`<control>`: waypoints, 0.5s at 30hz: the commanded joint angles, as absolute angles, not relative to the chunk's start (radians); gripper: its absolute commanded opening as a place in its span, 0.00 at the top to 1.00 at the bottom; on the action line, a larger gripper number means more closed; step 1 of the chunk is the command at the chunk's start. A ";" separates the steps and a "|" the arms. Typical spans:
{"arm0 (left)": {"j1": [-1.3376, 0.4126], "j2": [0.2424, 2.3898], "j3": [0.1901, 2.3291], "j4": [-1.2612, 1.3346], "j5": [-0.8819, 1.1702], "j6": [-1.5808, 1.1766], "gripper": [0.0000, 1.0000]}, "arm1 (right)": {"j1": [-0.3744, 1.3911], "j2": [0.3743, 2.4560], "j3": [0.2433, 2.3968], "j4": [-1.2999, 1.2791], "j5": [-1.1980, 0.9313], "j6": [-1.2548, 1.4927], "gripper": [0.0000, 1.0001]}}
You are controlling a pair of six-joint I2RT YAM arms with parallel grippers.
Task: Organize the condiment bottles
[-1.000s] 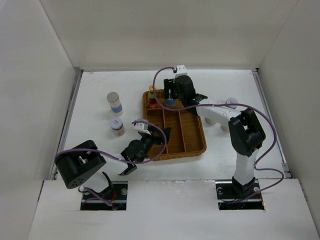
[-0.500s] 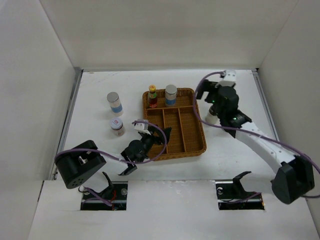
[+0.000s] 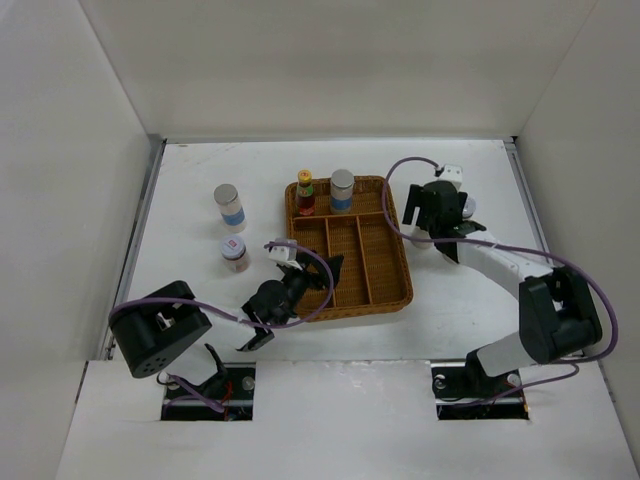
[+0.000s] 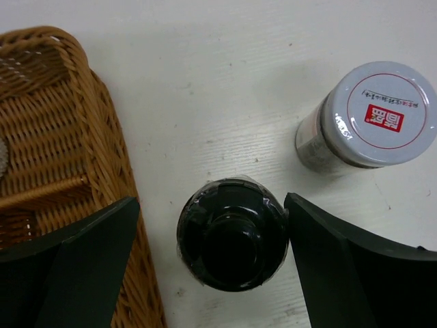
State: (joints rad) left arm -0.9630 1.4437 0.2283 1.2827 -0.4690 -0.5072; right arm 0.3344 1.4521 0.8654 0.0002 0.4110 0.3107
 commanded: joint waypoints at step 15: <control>-0.961 1.408 0.213 1.358 -0.469 -0.523 0.20 | 0.385 1.359 1.011 0.028 0.543 0.261 0.48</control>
State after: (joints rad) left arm -0.9638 1.4399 0.2237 1.2839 -0.4698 -0.5087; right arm 0.3416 1.4757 0.9028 -0.0616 0.4587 0.3103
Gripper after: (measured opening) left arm 0.793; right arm 0.684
